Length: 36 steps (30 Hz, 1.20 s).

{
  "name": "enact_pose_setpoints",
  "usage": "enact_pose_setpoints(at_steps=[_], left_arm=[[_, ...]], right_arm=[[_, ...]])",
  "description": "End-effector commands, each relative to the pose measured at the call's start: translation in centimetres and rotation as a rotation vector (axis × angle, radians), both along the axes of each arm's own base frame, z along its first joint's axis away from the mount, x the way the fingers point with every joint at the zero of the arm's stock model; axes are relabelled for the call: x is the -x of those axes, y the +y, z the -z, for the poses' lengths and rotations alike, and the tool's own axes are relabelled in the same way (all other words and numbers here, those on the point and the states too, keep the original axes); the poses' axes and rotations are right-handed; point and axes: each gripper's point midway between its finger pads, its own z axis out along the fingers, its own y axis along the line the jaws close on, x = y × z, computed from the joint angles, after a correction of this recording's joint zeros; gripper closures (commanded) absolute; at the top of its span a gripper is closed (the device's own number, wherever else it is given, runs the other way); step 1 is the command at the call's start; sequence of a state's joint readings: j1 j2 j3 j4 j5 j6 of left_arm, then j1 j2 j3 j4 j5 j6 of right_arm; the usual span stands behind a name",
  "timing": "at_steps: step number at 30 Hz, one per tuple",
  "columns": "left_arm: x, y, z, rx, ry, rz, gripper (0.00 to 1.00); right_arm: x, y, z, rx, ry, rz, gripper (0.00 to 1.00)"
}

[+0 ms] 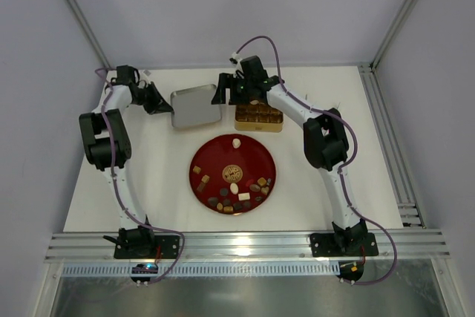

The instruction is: Pack the chocolate

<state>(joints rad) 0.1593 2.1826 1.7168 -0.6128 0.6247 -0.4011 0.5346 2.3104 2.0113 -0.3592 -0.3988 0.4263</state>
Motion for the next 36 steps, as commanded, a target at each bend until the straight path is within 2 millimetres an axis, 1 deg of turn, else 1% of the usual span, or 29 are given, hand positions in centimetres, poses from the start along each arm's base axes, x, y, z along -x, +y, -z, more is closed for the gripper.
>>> enact_pose_setpoints(at_steps=[1, 3, 4, 10, 15, 19, 20, 22, 23, 25, 26, 27, 28, 29, 30, 32, 33, 34, 35, 36], left_arm=[[-0.1, -0.7, -4.8, 0.055, -0.100, 0.018, 1.00], [0.1, -0.8, -5.1, 0.058, -0.102, 0.021, 1.00], [0.1, -0.9, -5.5, 0.057, -0.112, 0.023, 1.00], [0.8, -1.3, -5.9, 0.086, -0.106, 0.031, 1.00], [1.4, -1.9, -6.7, 0.109, -0.122, 0.037, 1.00], [1.9, -2.3, -7.3, 0.119, -0.135, 0.043, 1.00], [2.1, -2.6, -7.3, 0.123, -0.134, 0.050, 1.00], [2.3, -2.8, -7.6, 0.122, -0.139, 0.055, 1.00], [2.4, -3.0, -7.6, 0.123, -0.137, 0.060, 1.00], [2.6, -3.4, -7.8, 0.122, -0.142, 0.067, 1.00], [2.8, -3.4, -7.8, 0.121, -0.143, 0.070, 1.00], [3.0, -3.7, -7.6, 0.121, -0.136, 0.076, 1.00], [3.1, -3.9, -7.9, 0.118, -0.144, 0.079, 1.00], [3.3, -4.0, -7.9, 0.117, -0.143, 0.083, 1.00], [3.5, -4.3, -7.8, 0.118, -0.142, 0.089, 1.00], [3.7, -4.6, -8.3, 0.111, -0.156, 0.100, 1.00], [3.8, -4.7, -8.4, 0.107, -0.161, 0.103, 1.00], [4.2, -5.1, -8.3, 0.103, -0.161, 0.117, 1.00], [4.3, -5.2, -8.7, 0.096, -0.174, 0.120, 1.00], [4.5, -5.4, -8.8, 0.094, -0.178, 0.123, 1.00]], right_arm=[[-0.7, 1.0, -2.5, -0.055, -0.040, 0.008, 0.17], [-0.7, 1.1, -2.6, -0.065, -0.042, 0.008, 0.17], [-0.6, 1.3, -2.8, -0.076, -0.033, 0.007, 0.17], [-0.4, 2.0, -3.1, -0.124, -0.006, -0.001, 0.17], [-0.1, 2.8, -4.1, -0.199, 0.021, -0.011, 0.17], [0.2, 3.6, -4.0, -0.251, 0.064, -0.020, 0.17], [0.2, 3.7, -4.2, -0.266, 0.062, -0.022, 0.17], [0.6, 3.9, -4.0, -0.293, 0.095, -0.024, 0.17], [0.7, 4.2, -4.3, -0.309, 0.089, -0.031, 0.18], [1.1, 4.2, -4.3, -0.327, 0.120, -0.031, 0.20], [1.2, 4.3, -4.9, -0.345, 0.108, -0.036, 0.21], [1.3, 4.3, -5.0, -0.354, 0.114, -0.038, 0.27], [1.6, 4.2, -4.6, -0.353, 0.132, -0.033, 0.31], [1.7, 4.2, -4.9, -0.361, 0.128, -0.035, 0.35], [2.1, 4.0, -5.1, -0.364, 0.133, -0.037, 0.44], [2.5, 4.0, -5.6, -0.373, 0.132, -0.040, 0.52], [2.9, 3.6, -6.1, -0.374, 0.127, -0.038, 0.59], [3.0, 3.4, -6.4, -0.376, 0.124, -0.034, 0.62], [3.1, 3.2, -6.4, -0.377, 0.128, -0.027, 0.69], [3.3, 3.1, -6.8, -0.387, 0.115, -0.026, 0.71]])
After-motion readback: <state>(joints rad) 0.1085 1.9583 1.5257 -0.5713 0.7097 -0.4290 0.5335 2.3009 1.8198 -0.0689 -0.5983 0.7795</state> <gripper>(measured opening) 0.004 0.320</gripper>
